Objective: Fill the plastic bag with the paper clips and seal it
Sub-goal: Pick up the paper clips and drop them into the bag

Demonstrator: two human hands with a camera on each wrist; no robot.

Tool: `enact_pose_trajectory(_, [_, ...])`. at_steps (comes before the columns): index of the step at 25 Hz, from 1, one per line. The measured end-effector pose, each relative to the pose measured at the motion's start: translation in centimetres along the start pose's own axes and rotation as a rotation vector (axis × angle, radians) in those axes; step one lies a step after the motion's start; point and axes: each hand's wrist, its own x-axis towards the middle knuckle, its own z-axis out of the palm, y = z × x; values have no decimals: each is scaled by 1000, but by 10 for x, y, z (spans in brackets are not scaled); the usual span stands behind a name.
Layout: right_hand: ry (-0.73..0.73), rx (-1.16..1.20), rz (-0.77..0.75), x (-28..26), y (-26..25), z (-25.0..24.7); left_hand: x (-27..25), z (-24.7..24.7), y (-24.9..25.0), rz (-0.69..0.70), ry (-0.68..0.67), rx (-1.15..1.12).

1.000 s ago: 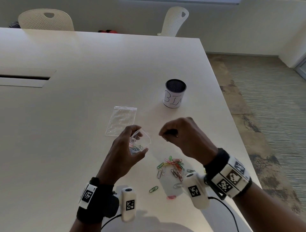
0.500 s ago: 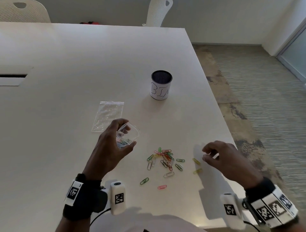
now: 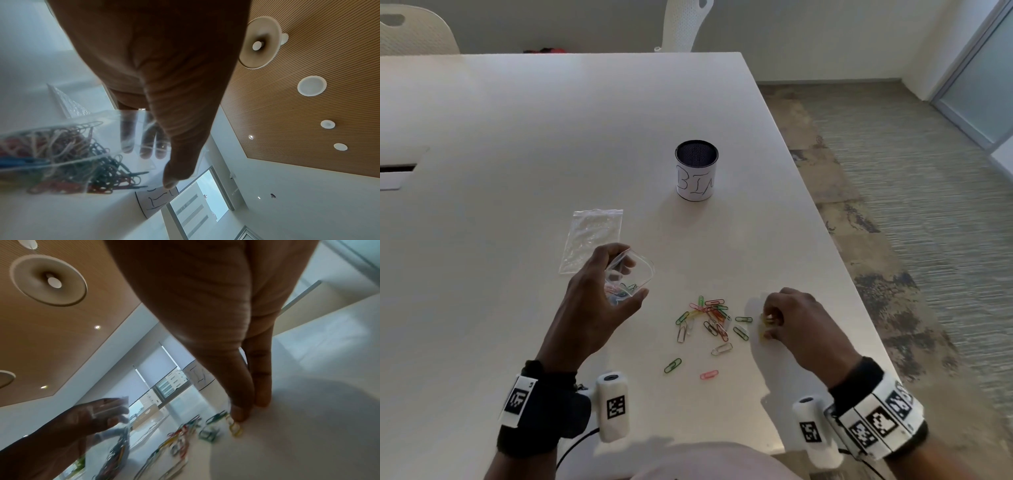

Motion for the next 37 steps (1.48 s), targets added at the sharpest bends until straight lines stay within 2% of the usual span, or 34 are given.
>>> enact_pose_trajectory(4, [9, 99, -107, 9, -34, 14, -3, -1, -1, 3, 9, 9])
enact_pose_trajectory(7, [-23, 229, -144, 13, -42, 10, -4, -2, 0, -7, 11, 0])
enact_pose_trajectory(8, [-47, 218, -150, 13, -40, 7, -4, -2, 0, -10, 12, 2])
enact_pose_trajectory(11, [-177, -17, -161, 13, -37, 2, -4, -4, 0, -13, 22, 10])
enact_pose_trajectory(13, [-233, -58, -203, 14, -40, 6, -3, -4, 0, -9, 22, 13])
enact_pose_trajectory(19, [-128, 40, -328, 20, -52, 23, -2, -2, -1, -9, 16, 6])
enact_pose_trajectory(28, [14, -71, -437, 27, -61, 28, -1, 0, -3, -17, 19, -10])
enact_pose_trajectory(32, [-6, 2, -391, 37, -60, 19, 0, 1, -3, -8, 22, -6])
enact_pose_trajectory(37, [-39, 277, -295, 50, -52, 10, 1, 2, -4, 3, 26, -14])
